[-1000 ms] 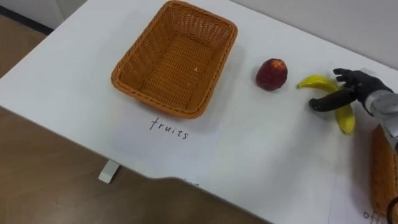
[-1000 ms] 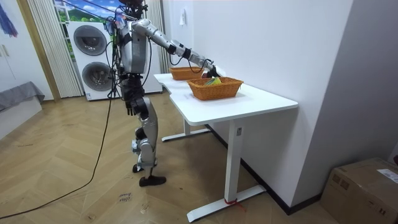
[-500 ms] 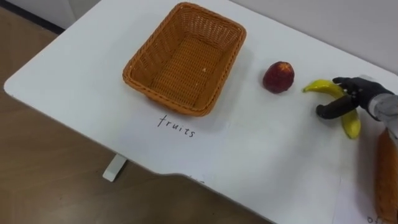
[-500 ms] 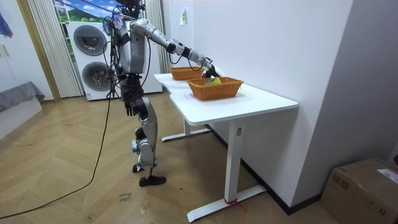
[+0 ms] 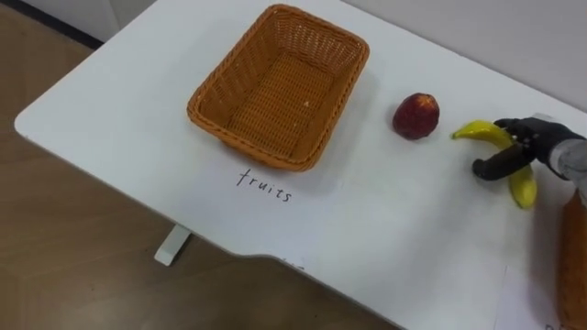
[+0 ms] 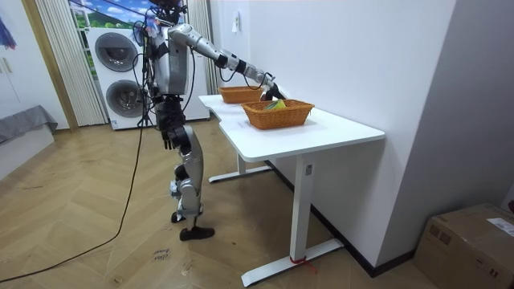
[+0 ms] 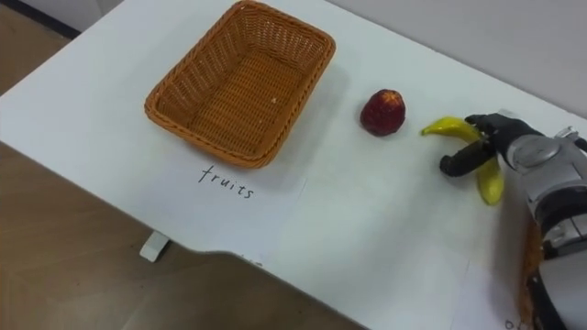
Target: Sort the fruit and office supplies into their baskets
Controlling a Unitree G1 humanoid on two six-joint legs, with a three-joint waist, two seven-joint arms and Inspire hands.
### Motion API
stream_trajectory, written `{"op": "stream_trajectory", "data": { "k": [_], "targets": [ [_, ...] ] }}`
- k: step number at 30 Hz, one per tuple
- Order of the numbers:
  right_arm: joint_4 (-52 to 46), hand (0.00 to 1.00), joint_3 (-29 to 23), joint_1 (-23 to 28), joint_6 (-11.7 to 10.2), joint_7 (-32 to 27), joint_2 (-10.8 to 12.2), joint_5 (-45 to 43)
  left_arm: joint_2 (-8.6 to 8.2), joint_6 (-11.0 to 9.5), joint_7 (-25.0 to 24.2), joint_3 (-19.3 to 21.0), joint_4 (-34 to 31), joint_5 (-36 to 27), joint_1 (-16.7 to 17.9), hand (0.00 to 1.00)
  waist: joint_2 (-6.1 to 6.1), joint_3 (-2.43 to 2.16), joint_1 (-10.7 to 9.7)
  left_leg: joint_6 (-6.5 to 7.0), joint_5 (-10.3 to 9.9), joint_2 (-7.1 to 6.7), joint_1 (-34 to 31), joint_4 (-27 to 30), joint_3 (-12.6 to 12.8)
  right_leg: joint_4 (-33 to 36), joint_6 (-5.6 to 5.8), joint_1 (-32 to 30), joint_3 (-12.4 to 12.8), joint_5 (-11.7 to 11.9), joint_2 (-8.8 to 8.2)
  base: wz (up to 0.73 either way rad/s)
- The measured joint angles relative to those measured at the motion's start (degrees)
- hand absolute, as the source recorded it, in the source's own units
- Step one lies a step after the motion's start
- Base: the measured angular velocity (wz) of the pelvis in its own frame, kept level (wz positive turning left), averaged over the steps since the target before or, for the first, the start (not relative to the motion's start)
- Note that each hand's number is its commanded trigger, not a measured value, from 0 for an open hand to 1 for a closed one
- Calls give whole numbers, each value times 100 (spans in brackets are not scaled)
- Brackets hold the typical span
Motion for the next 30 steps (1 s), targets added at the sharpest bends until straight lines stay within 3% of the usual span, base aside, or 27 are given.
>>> {"op": "stream_trajectory", "data": {
  "k": [4, 11, 16, 30],
  "targets": [
    [-17, 100, 57, -38, 110, 21, -155, -76, 23, 53, -11, -4, -6, 1, -29, 0, -1, 1, 79, 0, 0, 3, 7, -14, 0, -4, 0, 3, -2, 0, 4, 0],
    [-215, 100, 271, -103, 273, -41, -162, -598, 57, 95, -13, -109, -12, 11, -74, 0, -39, 1, 91, -9, 5, 9, 13, -41, 5, -12, -1, -6, -19, 0, 8, 0],
    [-386, 100, 556, -73, 438, 258, -146, -836, 79, 92, -14, -102, -16, 27, -117, 0, -94, -4, 178, -15, 12, 23, 32, -103, 63, -16, -8, -42, -22, 5, 13, -7],
    [-449, 100, 685, -75, 444, 572, -117, -948, 111, 30, 69, -102, -5, 3, -244, 0, -209, 20, 220, -19, 15, 31, 49, -109, 69, -28, -8, -35, -53, 5, 18, 0]
  ]
}}
